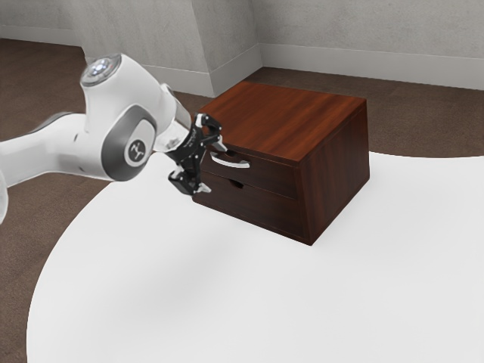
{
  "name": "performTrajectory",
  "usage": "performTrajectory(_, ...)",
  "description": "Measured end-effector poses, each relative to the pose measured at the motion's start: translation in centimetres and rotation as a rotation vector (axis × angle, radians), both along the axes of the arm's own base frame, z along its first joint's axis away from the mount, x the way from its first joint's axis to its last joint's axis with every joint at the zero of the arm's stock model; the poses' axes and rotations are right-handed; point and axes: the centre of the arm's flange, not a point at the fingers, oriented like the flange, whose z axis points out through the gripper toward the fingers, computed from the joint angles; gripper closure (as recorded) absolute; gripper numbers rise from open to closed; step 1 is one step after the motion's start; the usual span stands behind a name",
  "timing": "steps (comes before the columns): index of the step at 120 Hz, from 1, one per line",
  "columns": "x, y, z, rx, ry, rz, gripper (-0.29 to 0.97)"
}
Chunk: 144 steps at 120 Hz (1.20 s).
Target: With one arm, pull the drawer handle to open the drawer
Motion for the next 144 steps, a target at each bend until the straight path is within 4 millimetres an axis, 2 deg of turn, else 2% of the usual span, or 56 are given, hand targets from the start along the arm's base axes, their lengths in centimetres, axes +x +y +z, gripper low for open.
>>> performTrajectory(38,0.5,0.2,-1.5,-0.004,0.009,0.007,0.00)
performTrajectory(122,1.2,0.3,-2.6,-0.009,0.011,0.015,0.00)
performTrajectory(144,1.2,0.3,-2.6,-0.009,0.005,0.016,0.08)
